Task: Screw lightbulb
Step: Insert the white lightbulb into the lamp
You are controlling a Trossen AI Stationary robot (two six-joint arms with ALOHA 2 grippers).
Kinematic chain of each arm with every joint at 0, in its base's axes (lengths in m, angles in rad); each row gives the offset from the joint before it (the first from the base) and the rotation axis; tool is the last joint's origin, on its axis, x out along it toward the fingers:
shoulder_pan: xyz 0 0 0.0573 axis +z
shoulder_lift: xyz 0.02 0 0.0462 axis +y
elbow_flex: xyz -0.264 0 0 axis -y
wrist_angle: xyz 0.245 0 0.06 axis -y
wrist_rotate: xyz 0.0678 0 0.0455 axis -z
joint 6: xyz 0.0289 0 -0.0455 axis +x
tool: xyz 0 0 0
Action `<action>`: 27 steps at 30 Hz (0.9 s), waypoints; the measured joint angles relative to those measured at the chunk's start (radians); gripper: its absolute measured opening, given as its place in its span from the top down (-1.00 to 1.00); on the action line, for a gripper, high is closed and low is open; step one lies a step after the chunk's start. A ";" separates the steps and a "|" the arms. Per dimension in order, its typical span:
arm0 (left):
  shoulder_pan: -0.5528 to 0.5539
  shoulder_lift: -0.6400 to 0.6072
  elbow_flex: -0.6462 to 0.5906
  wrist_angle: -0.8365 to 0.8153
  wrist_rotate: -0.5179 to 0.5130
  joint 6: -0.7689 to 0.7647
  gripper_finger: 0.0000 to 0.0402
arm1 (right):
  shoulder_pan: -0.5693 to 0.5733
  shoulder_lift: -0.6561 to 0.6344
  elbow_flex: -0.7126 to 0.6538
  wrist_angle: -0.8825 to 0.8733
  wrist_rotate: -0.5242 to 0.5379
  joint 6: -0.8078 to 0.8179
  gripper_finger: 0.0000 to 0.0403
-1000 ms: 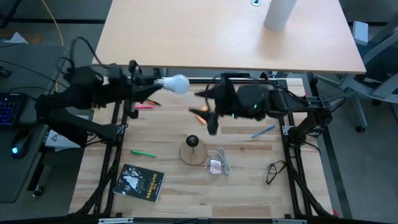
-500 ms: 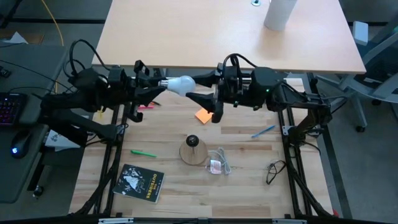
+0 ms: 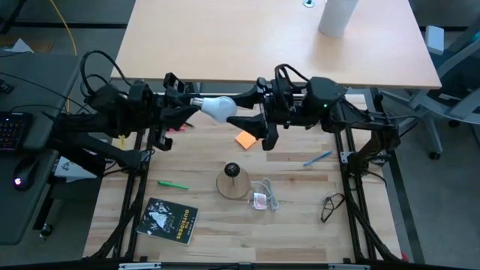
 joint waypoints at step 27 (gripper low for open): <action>0.006 -0.102 -0.003 -0.150 -0.139 0.084 0.58 | -0.005 -0.043 0.002 -0.097 0.102 0.037 -0.48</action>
